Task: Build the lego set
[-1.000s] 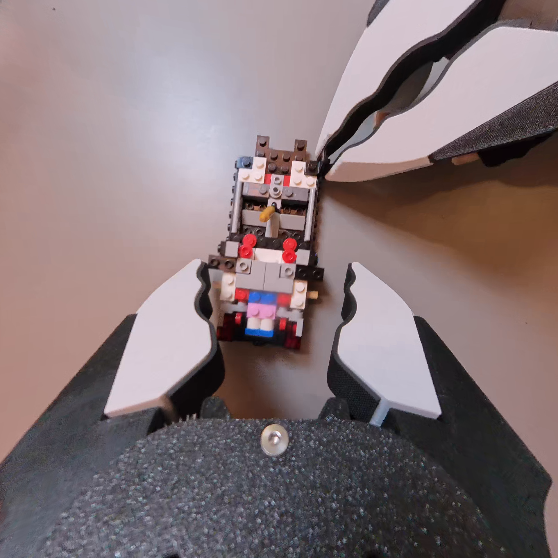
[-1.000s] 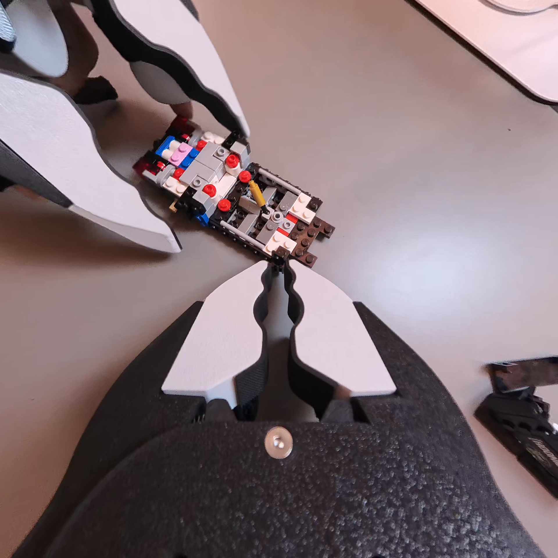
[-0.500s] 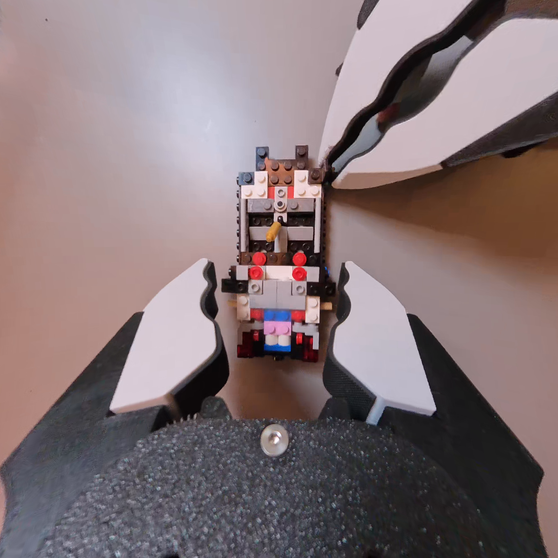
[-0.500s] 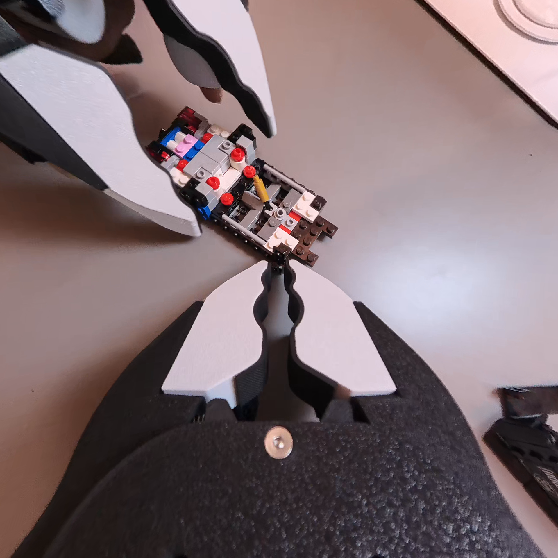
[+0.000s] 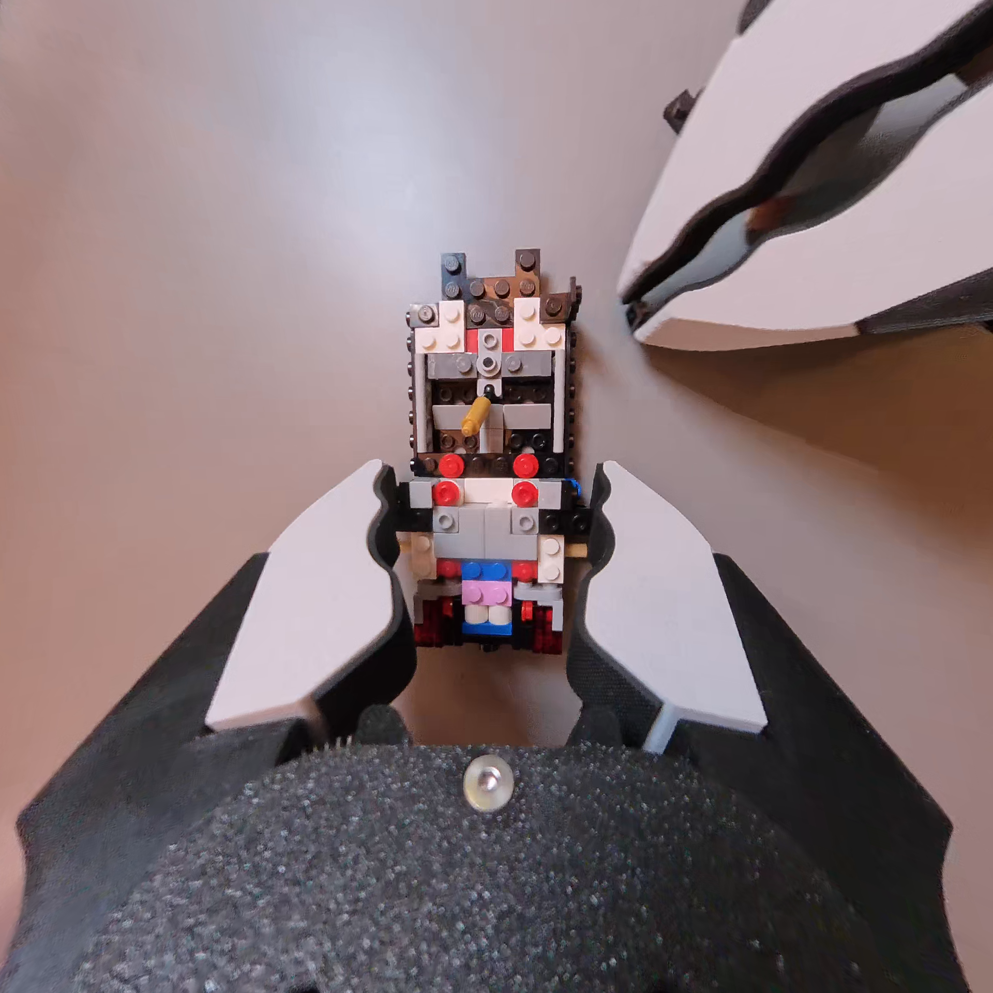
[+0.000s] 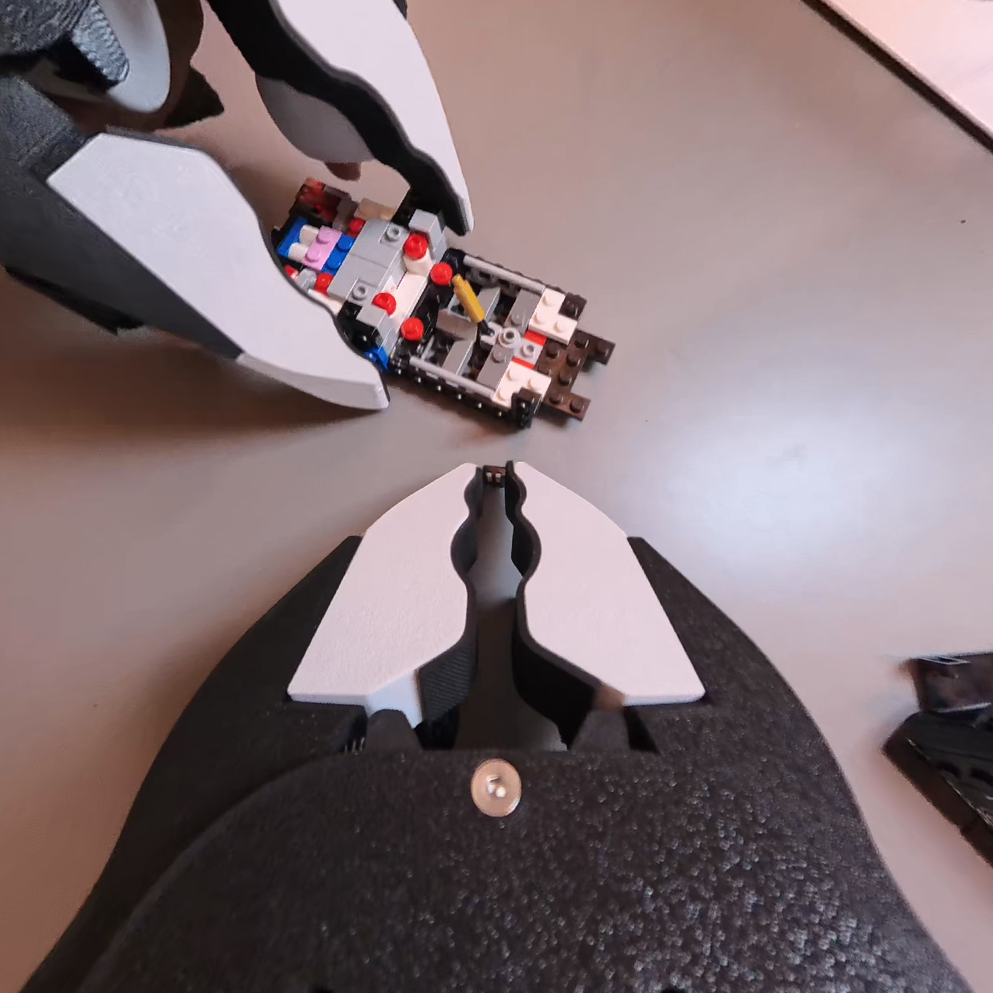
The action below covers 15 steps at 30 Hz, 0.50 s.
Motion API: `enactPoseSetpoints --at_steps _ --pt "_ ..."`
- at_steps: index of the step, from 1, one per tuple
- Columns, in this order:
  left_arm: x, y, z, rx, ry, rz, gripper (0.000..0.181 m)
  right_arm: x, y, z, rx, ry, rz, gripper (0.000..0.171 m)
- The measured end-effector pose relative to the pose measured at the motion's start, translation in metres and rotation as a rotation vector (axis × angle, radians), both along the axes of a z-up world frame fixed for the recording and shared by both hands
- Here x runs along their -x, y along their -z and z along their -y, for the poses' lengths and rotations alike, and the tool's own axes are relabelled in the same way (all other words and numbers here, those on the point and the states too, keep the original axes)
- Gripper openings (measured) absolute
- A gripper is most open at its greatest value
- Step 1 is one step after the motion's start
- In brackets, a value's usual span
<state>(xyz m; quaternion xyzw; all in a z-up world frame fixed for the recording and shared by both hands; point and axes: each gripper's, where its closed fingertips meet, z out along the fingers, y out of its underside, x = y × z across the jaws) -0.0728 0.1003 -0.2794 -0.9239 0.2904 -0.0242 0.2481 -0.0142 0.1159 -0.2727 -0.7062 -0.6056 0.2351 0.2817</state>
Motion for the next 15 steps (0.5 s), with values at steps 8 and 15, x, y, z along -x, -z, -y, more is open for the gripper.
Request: enactPoseSetpoints --at_steps 8,15 --pt "0.002 0.0 0.003 -0.006 0.034 0.01 0.069 -0.019 -0.008 -0.013 -0.067 -0.055 0.029 0.008" --pt "0.0 0.0 0.006 -0.005 0.071 0.007 0.069 -0.067 -0.021 -0.055 -0.237 -0.079 0.106 0.01"
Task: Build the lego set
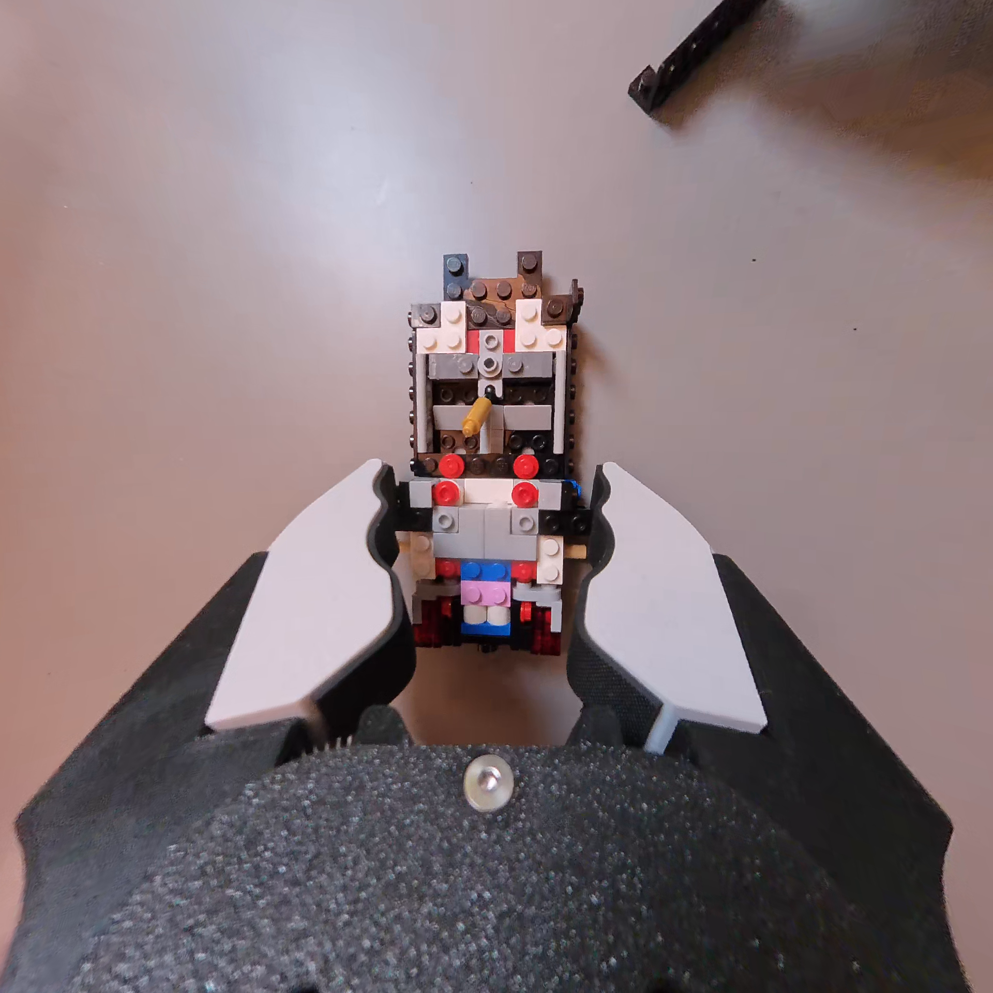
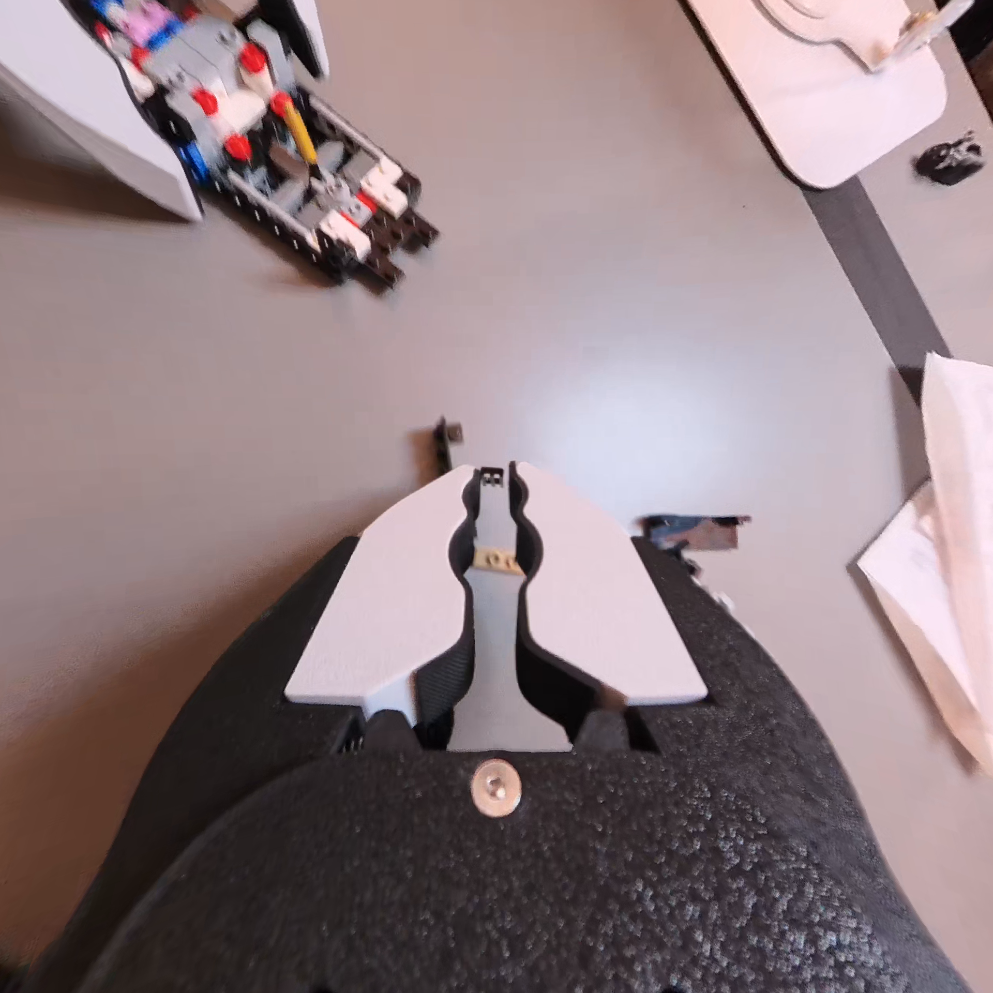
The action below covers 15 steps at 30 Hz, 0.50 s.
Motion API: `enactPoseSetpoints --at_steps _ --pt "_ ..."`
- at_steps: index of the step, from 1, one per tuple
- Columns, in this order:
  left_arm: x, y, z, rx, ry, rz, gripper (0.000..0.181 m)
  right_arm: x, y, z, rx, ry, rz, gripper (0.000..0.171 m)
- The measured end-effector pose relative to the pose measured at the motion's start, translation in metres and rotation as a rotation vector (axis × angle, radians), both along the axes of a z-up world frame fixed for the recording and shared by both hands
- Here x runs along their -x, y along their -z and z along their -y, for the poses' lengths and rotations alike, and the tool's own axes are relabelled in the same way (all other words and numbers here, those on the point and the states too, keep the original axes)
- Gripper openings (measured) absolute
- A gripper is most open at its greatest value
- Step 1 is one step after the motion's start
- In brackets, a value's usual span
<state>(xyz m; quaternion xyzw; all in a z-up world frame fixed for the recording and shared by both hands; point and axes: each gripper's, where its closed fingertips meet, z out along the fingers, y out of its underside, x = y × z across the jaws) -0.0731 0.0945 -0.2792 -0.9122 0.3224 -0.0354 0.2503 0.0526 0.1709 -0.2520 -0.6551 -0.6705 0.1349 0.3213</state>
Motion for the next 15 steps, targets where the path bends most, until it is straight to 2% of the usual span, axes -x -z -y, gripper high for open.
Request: enactPoseSetpoints --at_steps 7,10,15 --pt "0.0 0.0 0.0 -0.003 0.007 0.004 0.069 -0.051 0.006 -0.016 0.011 0.027 0.145 0.02" --pt "0.0 0.0 0.0 -0.004 0.008 0.004 0.069 -0.061 0.005 -0.02 0.025 0.047 0.148 0.022" --pt "-0.001 0.0 0.0 -0.008 0.013 0.007 0.069 -0.071 0.022 -0.008 0.12 0.017 0.217 0.041"
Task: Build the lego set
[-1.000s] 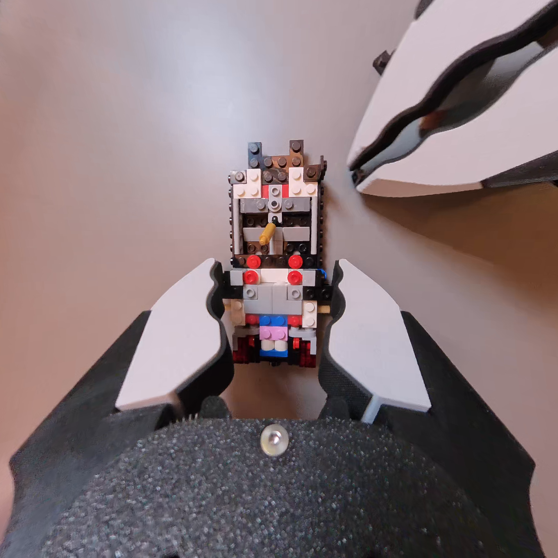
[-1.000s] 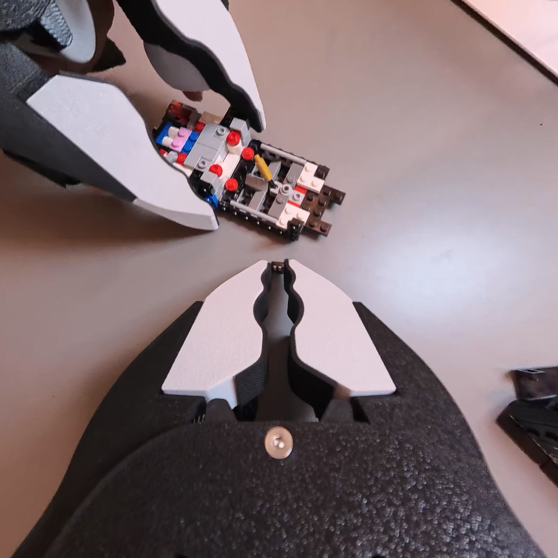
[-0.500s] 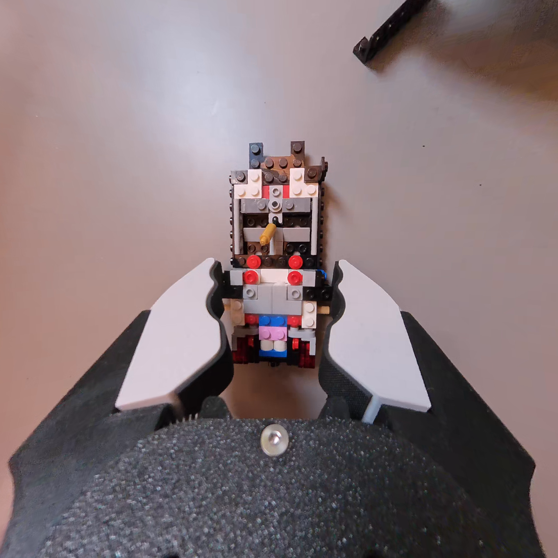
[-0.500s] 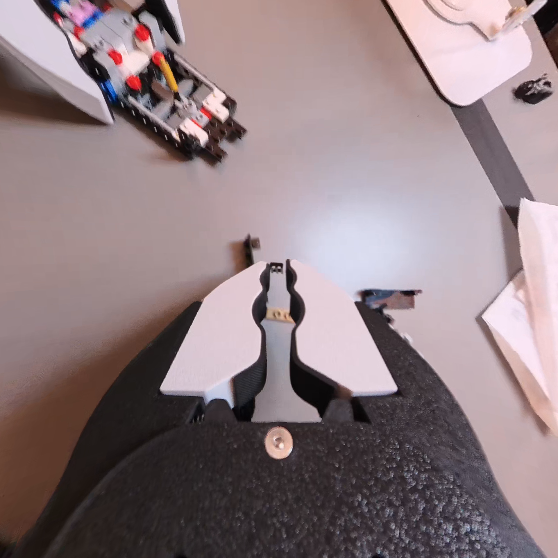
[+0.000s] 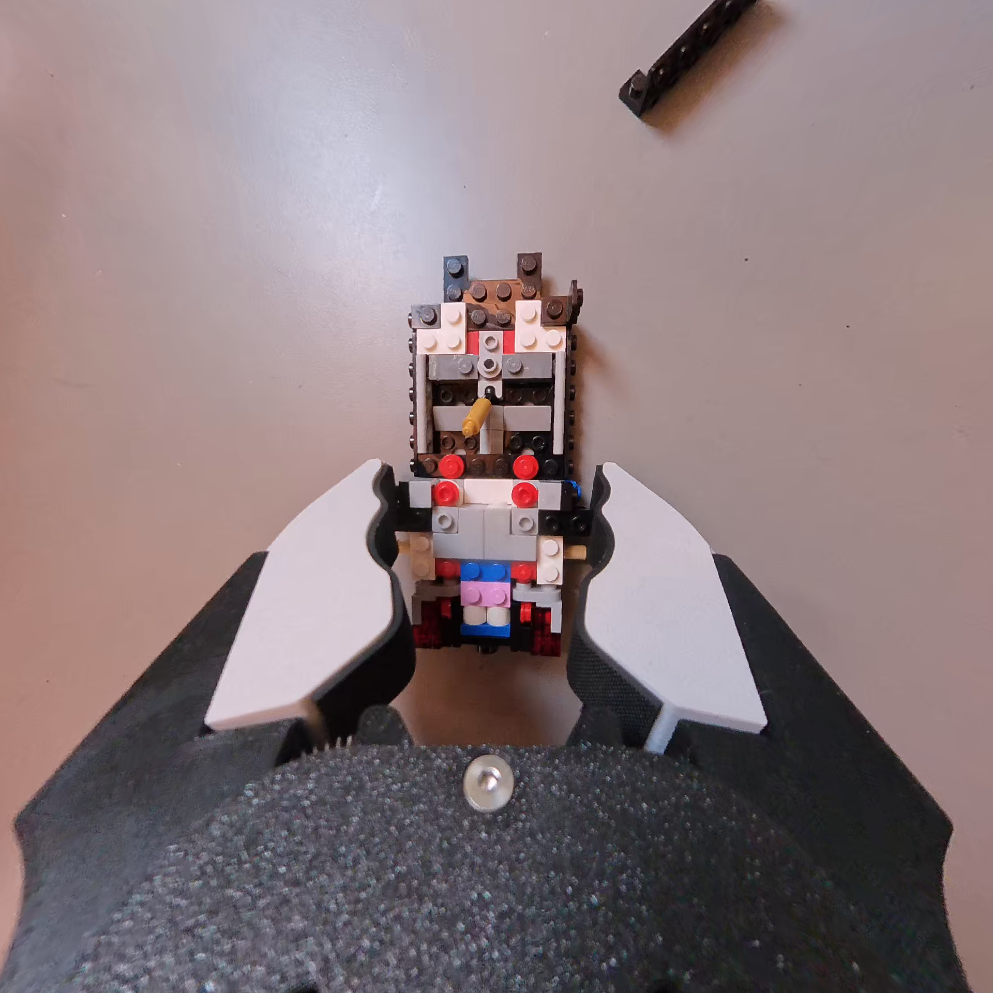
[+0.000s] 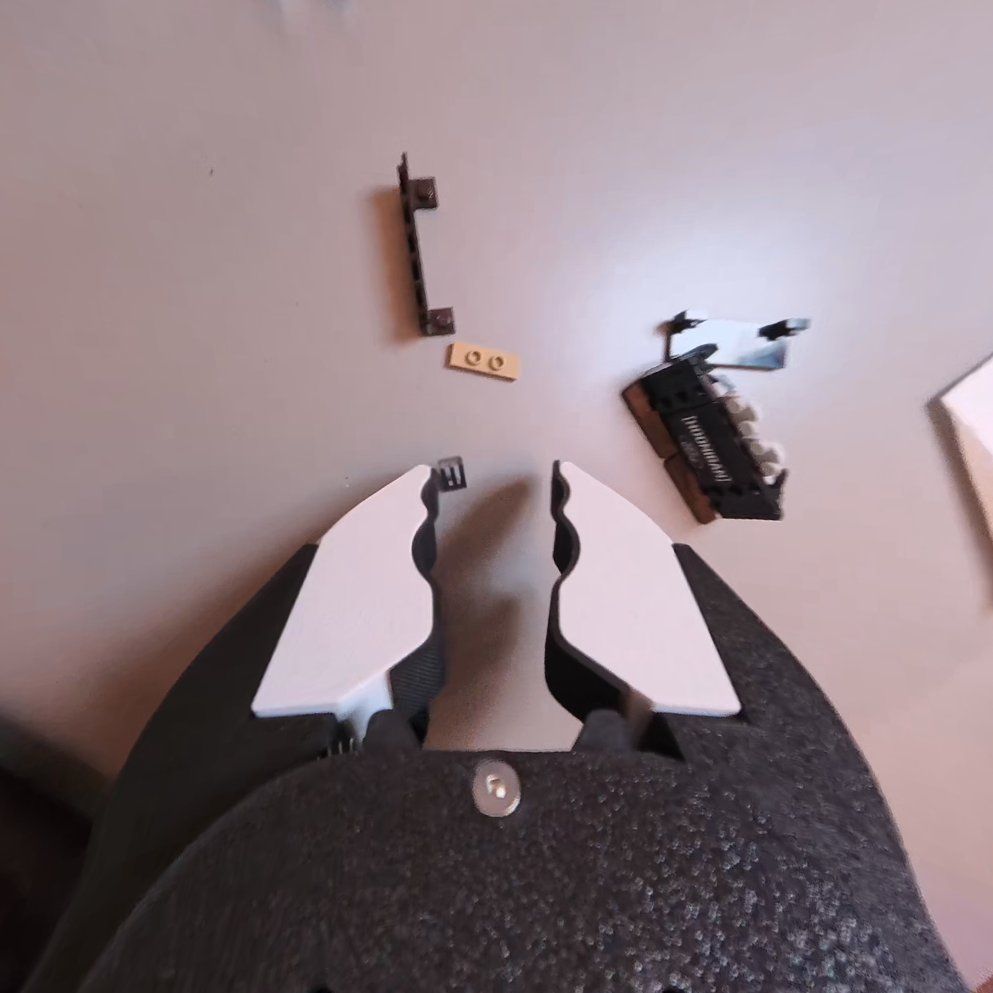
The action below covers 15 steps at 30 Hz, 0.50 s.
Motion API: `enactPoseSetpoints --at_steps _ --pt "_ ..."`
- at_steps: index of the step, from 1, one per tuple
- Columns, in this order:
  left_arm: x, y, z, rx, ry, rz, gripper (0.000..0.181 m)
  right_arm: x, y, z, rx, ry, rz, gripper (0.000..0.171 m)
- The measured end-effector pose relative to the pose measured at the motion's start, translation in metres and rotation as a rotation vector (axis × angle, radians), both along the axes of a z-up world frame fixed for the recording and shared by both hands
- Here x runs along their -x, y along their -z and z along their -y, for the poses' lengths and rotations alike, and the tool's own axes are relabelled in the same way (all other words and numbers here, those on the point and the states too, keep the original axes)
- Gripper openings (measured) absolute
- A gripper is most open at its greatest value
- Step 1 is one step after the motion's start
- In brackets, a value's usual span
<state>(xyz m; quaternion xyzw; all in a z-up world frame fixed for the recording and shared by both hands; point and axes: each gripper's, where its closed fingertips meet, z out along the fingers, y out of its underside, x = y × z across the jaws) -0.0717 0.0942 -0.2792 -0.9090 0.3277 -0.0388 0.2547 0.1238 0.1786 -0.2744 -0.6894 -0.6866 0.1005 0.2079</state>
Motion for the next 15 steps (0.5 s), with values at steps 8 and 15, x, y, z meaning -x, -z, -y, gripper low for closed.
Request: enactPoseSetpoints --at_steps 8,15 --pt "-0.005 0.0 0.003 -0.01 0.047 0.002 0.069 0.012 -0.009 0.011 0.074 -0.018 -0.088 0.06" --pt "-0.011 -0.002 0.003 -0.047 0.134 -0.012 0.069 -0.017 -0.011 0.006 0.108 0.021 -0.068 0.045"
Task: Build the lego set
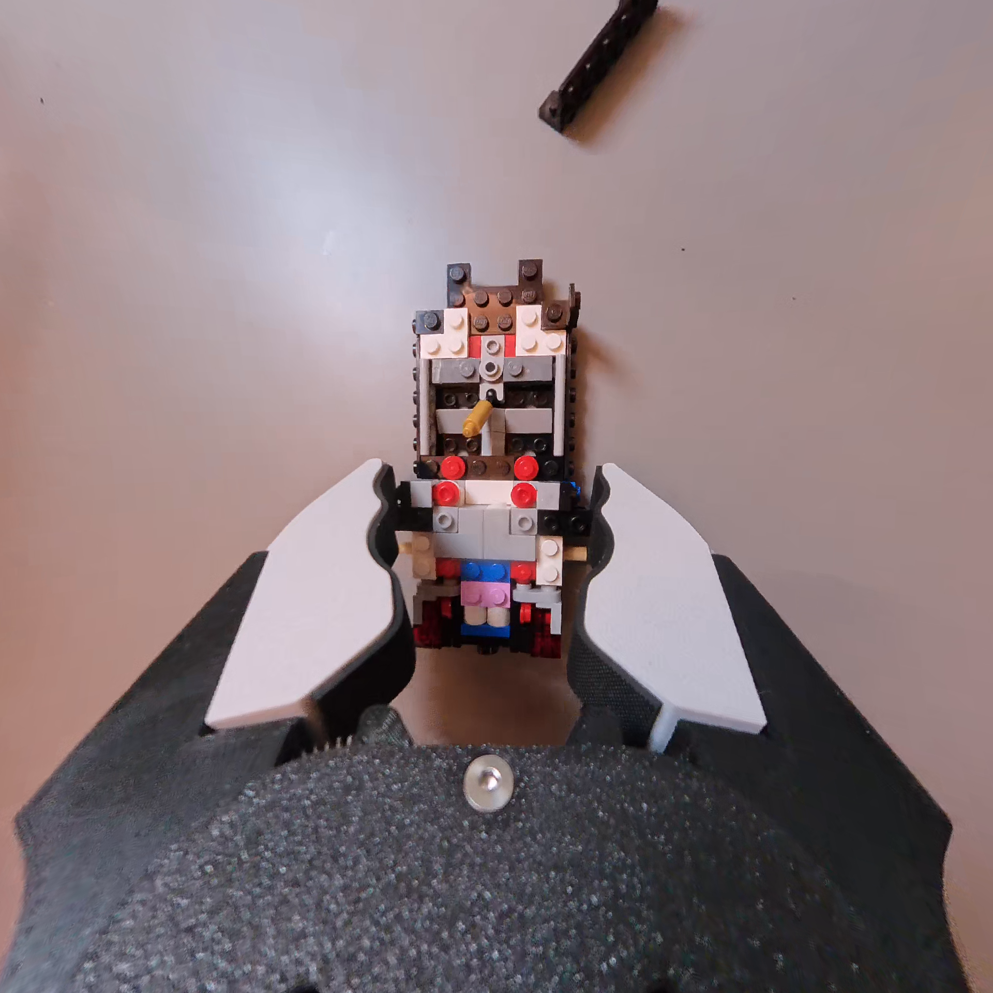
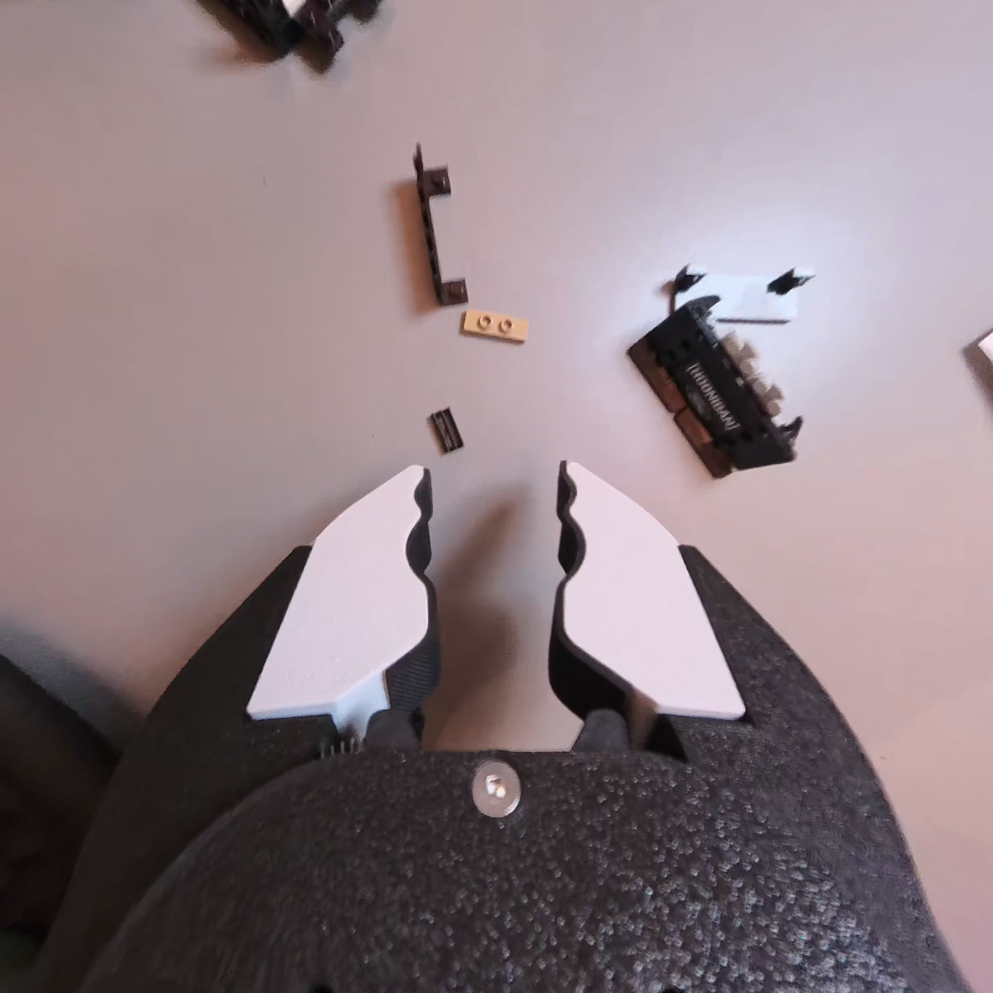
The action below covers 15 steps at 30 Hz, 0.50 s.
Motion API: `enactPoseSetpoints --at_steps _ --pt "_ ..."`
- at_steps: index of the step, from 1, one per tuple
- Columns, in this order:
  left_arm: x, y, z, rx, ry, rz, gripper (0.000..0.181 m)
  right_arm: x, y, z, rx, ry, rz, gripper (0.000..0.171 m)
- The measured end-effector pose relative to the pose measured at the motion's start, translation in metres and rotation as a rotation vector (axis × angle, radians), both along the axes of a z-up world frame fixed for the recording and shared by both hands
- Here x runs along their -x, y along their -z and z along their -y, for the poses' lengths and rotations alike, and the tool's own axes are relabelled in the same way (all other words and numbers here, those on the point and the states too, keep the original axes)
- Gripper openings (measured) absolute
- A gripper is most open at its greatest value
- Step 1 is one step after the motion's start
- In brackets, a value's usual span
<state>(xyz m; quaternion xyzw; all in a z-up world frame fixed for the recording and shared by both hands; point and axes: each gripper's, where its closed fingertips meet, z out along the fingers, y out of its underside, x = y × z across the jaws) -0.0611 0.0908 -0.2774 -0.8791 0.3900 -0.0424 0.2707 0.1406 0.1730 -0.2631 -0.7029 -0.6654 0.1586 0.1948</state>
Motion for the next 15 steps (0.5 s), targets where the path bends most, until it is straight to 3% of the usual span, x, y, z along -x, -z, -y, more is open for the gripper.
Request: enactPoseSetpoints --at_steps 4,9,13,15 --pt "-0.001 -0.005 -0.005 -0.108 0.112 -0.079 0.073 0.001 0.012 0.006 0.02 -0.033 0.039 0.042" --pt "0.011 -0.025 -0.011 -0.183 0.081 -0.077 0.074 0.013 0.017 0.012 0.029 -0.068 0.044 0.038" --pt "0.001 -0.049 -0.011 -0.259 0.083 0.012 0.064 0.017 0.018 0.018 0.062 -0.088 0.032 0.011" --pt "-0.016 -0.057 -0.007 -0.277 0.121 0.071 0.054 0.018 0.018 0.025 0.082 -0.117 0.043 0.008"
